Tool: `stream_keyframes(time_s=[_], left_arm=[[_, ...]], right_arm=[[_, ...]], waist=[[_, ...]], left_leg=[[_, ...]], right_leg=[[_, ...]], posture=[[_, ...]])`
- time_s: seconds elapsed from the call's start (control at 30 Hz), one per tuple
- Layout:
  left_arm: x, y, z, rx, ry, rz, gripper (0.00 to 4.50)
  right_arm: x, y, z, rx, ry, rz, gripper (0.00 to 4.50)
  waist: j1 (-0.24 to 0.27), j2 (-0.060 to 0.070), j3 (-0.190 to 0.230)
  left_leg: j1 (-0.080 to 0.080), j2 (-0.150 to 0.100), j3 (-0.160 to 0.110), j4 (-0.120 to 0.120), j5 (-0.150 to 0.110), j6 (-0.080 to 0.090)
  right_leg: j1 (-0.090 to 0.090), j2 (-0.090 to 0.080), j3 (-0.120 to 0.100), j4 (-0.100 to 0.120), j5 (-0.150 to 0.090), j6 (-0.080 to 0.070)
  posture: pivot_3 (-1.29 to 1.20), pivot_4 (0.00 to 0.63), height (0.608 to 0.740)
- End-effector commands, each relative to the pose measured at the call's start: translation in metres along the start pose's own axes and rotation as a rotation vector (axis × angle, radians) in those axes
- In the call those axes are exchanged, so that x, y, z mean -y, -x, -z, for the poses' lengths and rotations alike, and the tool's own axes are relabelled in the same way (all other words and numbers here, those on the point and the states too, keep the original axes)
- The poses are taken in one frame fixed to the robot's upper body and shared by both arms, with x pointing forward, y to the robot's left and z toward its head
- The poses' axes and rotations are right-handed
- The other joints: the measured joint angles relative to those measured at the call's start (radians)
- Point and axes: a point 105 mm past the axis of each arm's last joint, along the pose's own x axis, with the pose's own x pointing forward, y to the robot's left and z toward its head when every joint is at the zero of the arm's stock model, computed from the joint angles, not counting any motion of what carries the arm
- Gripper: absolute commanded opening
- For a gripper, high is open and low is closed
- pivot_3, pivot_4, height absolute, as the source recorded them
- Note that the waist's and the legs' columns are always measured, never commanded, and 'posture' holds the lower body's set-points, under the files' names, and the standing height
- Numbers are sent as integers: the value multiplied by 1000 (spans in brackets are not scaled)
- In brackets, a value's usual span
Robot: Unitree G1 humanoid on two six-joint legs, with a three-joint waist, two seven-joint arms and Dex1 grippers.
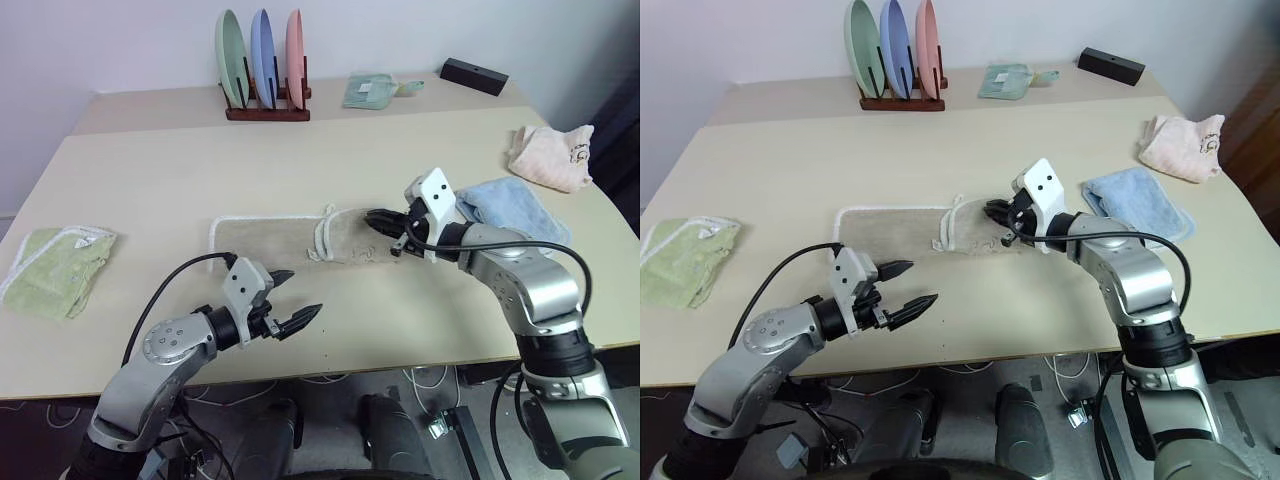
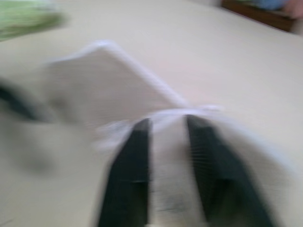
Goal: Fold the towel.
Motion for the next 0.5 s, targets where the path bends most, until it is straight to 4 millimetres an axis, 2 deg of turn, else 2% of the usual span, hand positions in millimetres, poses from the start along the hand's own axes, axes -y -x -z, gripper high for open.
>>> stream_keyframes(time_s=[0.03, 0.2, 0.33, 0.4, 0.43, 0.5], left_arm=[[3, 3, -8, 36, 2, -10, 4043], [0, 9, -1, 20, 52, -70, 4043], [-8, 17, 4, 19, 128, -176, 4043], [-13, 23, 5, 33, 171, -243, 4043], [-15, 27, 7, 38, 208, -280, 4043], [-23, 34, 12, 47, 313, -378, 4500]], right_arm=[[-1, -24, 15, -27, 76, 15, 70], [-13, -45, 43, -69, 54, -33, 70], [-20, -47, 59, -119, 85, -47, 70], [-16, -44, 49, -81, 71, -38, 70], [-10, -41, 36, -36, 63, -21, 70], [0, -34, 9, 52, 61, -2, 608]], waist=[[-1, 0, 0], [-1, 0, 0], [-1, 0, 0], [-1, 0, 0], [-1, 0, 0], [0, 0, 0]], left_leg=[[0, 0, 0, 0, 0, 0], [0, -1, 0, 0, 0, 0], [0, -1, -2, 0, 0, 0], [0, -1, -3, 0, 0, 0], [0, -1, -3, 0, 0, 0], [0, -1, -4, 0, 0, 0]], right_leg=[[0, 0, 0, 0, 0, 0], [-1, -1, 0, 0, 0, 0], [0, -1, 0, 0, 0, 0], [0, -1, 1, 0, 0, 0], [0, -1, 0, 0, 0, 0], [0, 0, 0, 0, 0, 0]], posture=[[0, 150, 740], [0, 150, 740], [0, 150, 740], [0, 150, 740], [0, 150, 740], [0, 150, 740]])
